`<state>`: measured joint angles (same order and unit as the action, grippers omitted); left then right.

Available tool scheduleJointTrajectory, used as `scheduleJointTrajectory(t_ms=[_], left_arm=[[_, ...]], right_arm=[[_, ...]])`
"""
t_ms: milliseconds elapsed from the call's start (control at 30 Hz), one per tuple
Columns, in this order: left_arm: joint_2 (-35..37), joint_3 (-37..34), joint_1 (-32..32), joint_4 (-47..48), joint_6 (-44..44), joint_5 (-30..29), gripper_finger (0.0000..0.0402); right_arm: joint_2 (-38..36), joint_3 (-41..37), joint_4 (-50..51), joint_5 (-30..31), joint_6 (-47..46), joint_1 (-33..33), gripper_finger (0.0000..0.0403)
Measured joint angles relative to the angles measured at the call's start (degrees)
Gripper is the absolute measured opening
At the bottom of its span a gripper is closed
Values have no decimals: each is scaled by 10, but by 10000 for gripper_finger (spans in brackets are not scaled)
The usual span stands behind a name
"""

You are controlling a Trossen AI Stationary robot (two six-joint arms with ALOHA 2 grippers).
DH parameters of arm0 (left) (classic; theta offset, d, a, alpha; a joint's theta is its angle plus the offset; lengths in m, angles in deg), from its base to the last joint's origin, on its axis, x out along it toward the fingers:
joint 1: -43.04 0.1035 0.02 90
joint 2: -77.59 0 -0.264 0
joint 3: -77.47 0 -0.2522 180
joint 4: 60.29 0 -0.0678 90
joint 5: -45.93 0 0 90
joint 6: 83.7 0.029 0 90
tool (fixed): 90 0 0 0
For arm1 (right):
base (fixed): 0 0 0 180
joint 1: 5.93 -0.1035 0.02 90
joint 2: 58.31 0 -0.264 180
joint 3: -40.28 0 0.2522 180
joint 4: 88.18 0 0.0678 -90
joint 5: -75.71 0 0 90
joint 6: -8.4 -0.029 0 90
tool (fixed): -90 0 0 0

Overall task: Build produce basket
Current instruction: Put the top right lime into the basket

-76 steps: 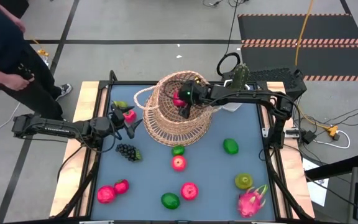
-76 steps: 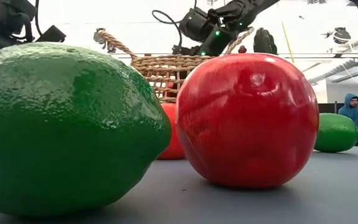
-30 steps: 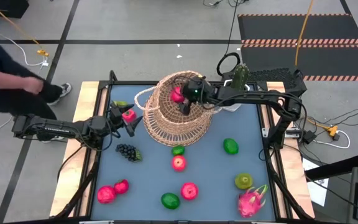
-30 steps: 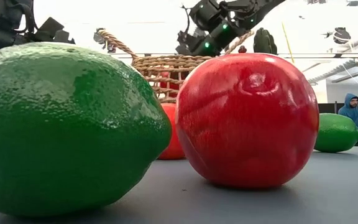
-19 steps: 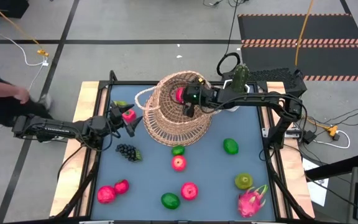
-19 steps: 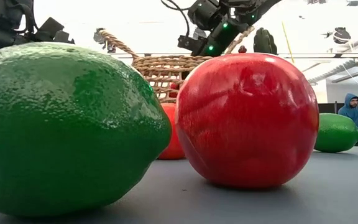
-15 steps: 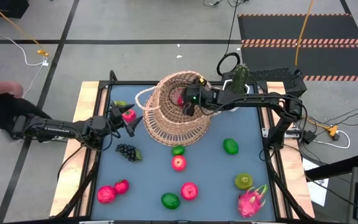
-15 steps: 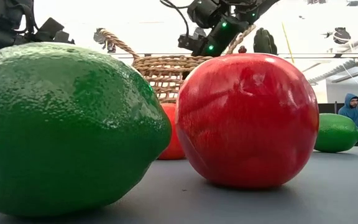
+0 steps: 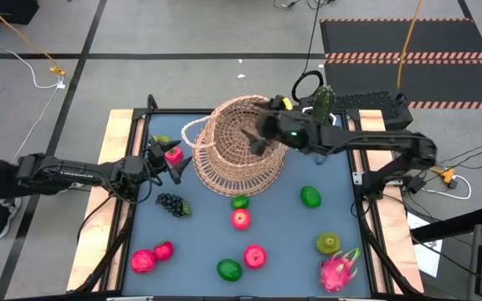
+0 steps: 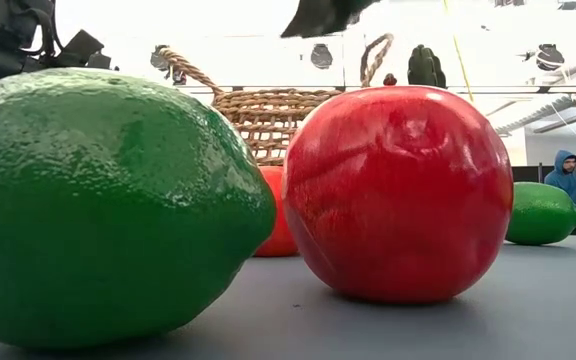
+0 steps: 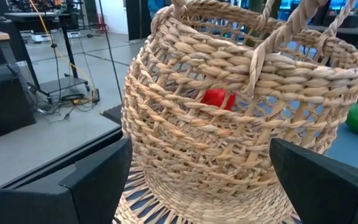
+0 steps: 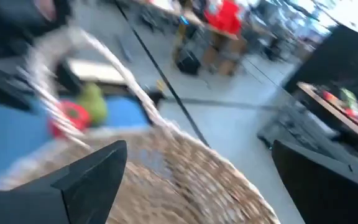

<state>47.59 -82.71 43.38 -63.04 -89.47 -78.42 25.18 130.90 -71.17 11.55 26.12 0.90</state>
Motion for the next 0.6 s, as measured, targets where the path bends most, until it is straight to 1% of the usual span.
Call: scheduleJointTrajectory(t_ms=[67,100,167,233,300,367,433,467,500,533,600], left_arm=[[0,0,0,1,-4,0,381],[0,0,0,1,-5,0,381],[0,0,0,1,-7,0,381],[0,0,0,1,-8,0,381],[0,0,-1,1,-15,0,381],[0,0,-1,1,-25,6,381],[0,0,-1,0,-31,21,381],[0,0,-1,0,-35,29,381],[0,0,-1,-1,-36,36,381],[0,0,-1,-2,-37,46,381],[0,0,-1,-4,-38,62,381]], right_arm=[[-26,0,14,-21,-20,-21,396],[-36,0,22,-22,-29,-34,396],[-54,0,49,-15,-42,-65,396],[-66,0,79,14,-50,-101,396],[-73,0,120,84,-58,-149,395],[-77,0,173,182,-76,-203,395],[-79,0,227,285,-112,-254,395],[-79,0,251,323,-137,-277,395],[-79,0,274,347,-163,-299,395],[-80,0,294,354,-194,-317,395],[-81,0,330,338,-269,-346,395]])
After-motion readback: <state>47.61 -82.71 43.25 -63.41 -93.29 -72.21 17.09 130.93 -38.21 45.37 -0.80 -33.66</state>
